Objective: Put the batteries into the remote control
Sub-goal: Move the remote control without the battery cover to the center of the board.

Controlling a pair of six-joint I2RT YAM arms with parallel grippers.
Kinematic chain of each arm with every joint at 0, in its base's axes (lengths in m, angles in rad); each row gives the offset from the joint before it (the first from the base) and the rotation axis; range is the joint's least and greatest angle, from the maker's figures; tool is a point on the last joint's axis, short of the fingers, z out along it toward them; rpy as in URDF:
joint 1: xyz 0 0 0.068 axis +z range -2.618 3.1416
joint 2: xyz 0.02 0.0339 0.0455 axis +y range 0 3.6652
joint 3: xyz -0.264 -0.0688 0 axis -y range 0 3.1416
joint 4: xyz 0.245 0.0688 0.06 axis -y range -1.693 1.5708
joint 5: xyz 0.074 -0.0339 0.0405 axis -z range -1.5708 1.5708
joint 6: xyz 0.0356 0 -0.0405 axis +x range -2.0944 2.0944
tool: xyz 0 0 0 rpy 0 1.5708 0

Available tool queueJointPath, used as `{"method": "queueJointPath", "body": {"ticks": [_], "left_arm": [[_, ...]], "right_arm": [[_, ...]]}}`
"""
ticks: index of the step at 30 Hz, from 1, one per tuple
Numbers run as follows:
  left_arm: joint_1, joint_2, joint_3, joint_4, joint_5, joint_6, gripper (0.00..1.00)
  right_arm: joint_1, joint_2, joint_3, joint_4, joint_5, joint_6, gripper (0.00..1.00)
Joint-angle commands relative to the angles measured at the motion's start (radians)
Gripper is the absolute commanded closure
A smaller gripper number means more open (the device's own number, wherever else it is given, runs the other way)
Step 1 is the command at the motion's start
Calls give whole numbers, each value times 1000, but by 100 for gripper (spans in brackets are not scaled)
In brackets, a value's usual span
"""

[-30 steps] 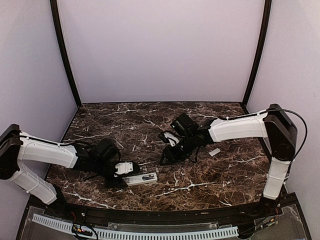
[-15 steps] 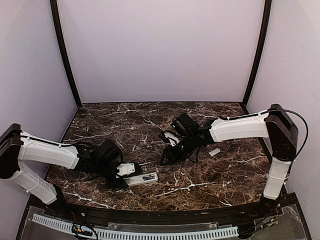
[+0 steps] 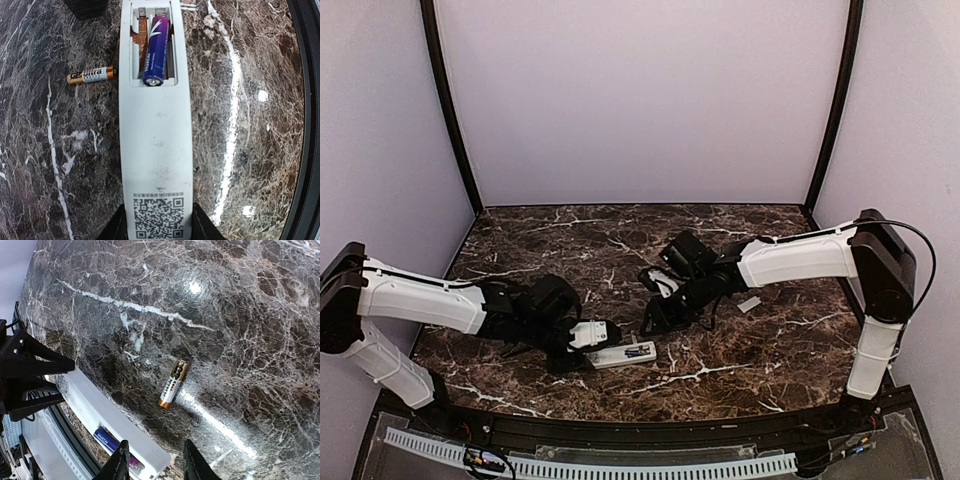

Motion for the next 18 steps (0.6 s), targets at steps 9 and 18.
{"method": "queueJointPath", "body": {"ticks": [9, 18], "left_arm": [[-72, 122, 90, 4, -14, -11, 100], [-117, 251, 193, -55, -42, -48, 74]], "right_arm": [[7, -101, -61, -39, 62, 27, 67], [7, -135, -112, -35, 64, 49, 68]]}}
